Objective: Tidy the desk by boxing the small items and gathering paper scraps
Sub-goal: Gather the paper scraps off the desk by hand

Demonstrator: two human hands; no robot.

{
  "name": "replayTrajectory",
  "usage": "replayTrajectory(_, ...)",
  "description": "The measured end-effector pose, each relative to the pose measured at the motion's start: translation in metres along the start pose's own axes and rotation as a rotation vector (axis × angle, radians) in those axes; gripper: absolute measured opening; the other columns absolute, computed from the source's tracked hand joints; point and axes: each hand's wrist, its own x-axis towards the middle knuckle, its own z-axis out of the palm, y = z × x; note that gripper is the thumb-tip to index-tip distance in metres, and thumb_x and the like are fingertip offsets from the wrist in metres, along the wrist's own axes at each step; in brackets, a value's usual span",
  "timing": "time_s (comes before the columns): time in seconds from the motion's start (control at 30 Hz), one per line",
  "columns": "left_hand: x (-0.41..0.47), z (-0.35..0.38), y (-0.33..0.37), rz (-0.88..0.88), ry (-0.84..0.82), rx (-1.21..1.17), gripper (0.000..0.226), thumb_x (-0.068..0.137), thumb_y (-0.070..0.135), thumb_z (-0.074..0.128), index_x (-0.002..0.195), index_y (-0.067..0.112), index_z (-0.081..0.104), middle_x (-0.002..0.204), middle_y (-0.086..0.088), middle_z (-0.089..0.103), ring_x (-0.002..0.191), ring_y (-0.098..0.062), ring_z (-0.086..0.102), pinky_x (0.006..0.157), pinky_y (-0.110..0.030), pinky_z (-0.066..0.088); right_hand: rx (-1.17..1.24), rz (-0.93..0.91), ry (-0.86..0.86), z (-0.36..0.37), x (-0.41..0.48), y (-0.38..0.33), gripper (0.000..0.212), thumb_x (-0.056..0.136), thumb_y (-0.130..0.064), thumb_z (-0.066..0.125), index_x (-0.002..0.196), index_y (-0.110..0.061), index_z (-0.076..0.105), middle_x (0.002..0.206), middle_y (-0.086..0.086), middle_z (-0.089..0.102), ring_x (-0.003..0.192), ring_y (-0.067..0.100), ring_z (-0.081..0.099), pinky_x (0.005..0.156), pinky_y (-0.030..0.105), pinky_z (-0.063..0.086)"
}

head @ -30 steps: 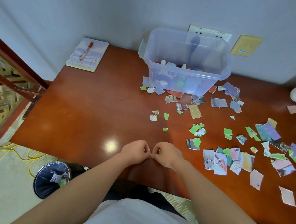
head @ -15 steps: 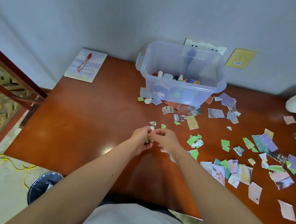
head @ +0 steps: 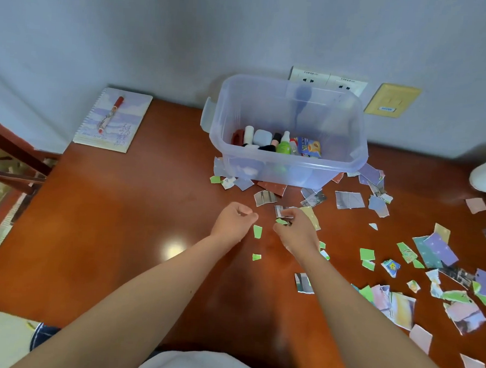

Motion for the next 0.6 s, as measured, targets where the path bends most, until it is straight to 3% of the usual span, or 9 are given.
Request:
replayTrajectory(0.13, 0.021, 0.003, 0.012, 0.085, -0.009, 0.250, 0.038, 0.086, 0.035, 0.064, 0.121, 0.029, 0.052, 0.109, 0.014, 0.058, 0.099, -0.014, 0.059, 0.091, -0.031, 0.047, -0.197, -0.037, 0.026, -0.006, 0.017, 0.005, 0.045, 0.089, -0.032, 0.058, 0.132, -0.034, 0.046, 0.126, -0.008, 0.062, 0.105, 0.021, 0.062, 0.073, 0.029, 0.050)
replayTrajectory(0.27, 0.039, 0.012, 0.025, 0.146, -0.003, 0.409, 0.053, 0.084, 0.038, 0.066, 0.132, 0.031, 0.044, 0.086, 0.011, 0.057, 0.092, -0.018, 0.062, 0.084, -0.033, 0.048, -0.324, -0.073, 0.043, -0.008, 0.030, 0.005, 0.043, 0.092, -0.033, 0.055, 0.133, -0.036, 0.042, 0.120, -0.010, 0.065, 0.101, 0.022, 0.064, 0.071, 0.027, 0.049)
replayTrajectory(0.43, 0.059, 0.024, 0.032, 0.190, -0.002, 0.565, 0.050, 0.081, 0.043, 0.067, 0.124, 0.029, 0.045, 0.098, 0.006, 0.065, 0.093, -0.021, 0.065, 0.081, -0.034, 0.049, -0.368, -0.082, 0.002, -0.006, 0.040, 0.000, 0.022, 0.093, -0.030, 0.052, 0.115, -0.030, 0.050, 0.102, -0.004, 0.067, 0.087, 0.023, 0.063, 0.067, 0.028, 0.043)
replayTrajectory(0.6, 0.072, 0.030, 0.035, 0.199, 0.019, 0.692, 0.032, 0.081, 0.044, 0.068, 0.103, 0.025, 0.054, 0.088, 0.005, 0.065, 0.086, -0.020, 0.066, 0.076, -0.033, 0.051, -0.381, -0.029, -0.079, -0.012, 0.051, -0.005, 0.026, 0.084, -0.019, 0.058, 0.107, -0.031, 0.055, 0.099, -0.005, 0.065, 0.085, 0.023, 0.065, 0.063, 0.026, 0.042)
